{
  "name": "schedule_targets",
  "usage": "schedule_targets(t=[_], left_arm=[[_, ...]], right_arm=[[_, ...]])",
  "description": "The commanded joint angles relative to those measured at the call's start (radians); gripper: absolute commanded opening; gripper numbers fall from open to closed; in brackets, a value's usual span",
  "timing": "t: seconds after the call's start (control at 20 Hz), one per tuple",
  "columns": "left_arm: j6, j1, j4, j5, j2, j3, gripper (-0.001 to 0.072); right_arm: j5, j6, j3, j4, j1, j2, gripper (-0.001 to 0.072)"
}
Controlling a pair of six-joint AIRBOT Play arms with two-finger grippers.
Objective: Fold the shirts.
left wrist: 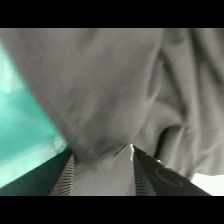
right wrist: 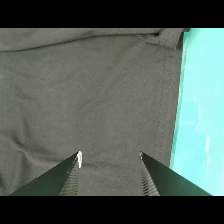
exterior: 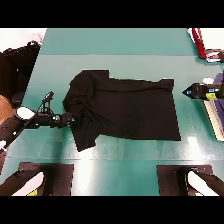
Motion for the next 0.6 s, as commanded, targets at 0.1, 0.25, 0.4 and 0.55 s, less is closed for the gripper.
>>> schedule_targets(t=[0.1,0.25,0.4,0.55], left_arm=[[0.087,-0.069,-0.09,0.04,0.001,-0.01,0.0427],[0.087,-0.144,-0.084,0.043,0.001,-0.009,0.0412],[0.085,-0.142,-0.079,0.051,0.001,0.0,0.0028],[0.025,-0.127,0.018,0.014,0.002,0.093,0.0023]], right_arm=[[0.001,0.004,-0.006,0.001,0.001,0.008,0.0431],[0.01,0.004,-0.006,0.001,0.0,0.008,0.0431],[0.037,0.004,-0.006,-0.001,0.0,0.008,0.0431],[0.122,0.004,-0.009,-0.01,-0.042,0.008,0.0431]])
